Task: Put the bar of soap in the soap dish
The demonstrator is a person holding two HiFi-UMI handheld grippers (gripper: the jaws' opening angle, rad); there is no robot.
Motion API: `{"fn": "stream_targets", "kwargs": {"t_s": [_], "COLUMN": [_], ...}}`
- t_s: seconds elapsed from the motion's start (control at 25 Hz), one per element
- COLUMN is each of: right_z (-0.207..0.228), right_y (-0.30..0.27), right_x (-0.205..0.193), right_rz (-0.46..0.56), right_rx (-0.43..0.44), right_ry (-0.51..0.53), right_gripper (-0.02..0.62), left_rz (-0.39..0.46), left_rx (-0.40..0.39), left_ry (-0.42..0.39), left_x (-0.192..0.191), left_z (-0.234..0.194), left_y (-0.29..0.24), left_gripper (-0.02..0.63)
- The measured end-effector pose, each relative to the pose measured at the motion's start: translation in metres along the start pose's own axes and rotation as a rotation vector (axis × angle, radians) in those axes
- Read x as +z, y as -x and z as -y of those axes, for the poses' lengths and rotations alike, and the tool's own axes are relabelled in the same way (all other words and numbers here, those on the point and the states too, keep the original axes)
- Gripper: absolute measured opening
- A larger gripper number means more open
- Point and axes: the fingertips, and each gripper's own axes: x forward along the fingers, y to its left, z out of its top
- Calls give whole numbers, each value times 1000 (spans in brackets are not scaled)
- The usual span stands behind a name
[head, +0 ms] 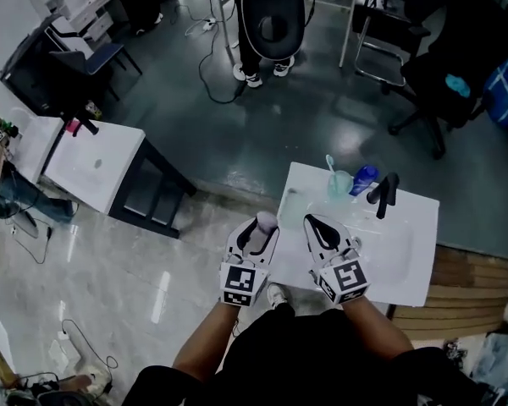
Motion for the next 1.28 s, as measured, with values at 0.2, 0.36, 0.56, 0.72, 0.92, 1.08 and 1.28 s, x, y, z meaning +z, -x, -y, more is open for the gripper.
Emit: {"fn": "stream_targets", "kwargs": {"t_s": [0.2, 0.36, 0.56, 0.72, 0.92, 1.08, 1.28], "right_z": [17, 31, 47, 65, 75, 83, 90], "right_y": [8, 13, 20, 24, 25, 26, 29], "right_x": [-14, -24, -39, -51, -69, -83, -92], "right_rz": [-41, -55, -81, -98, -135, -149, -155], "right_rx": [-85, -101, -105, -106, -101, -81, -77], "right_ry": [10, 3, -10, -30, -52, -51, -66], "right_gripper": [15, 15, 15, 15, 15, 15, 15], "left_rz": [-21, -75, -132, -179, -292, -391, -524], "left_rx": [-54, -49, -40, -38, 23, 61, 95], "left_ry": [23, 64, 112, 116, 121, 130, 144], "left_x": [-6, -13, -26, -36, -62, -80, -102], "left_z": [3, 4, 10, 18, 12, 13, 13], "left_y": [-20, -41, -68, -88, -102, -114, -125], "left_gripper": [202, 202, 202, 202, 201, 201, 199]}}
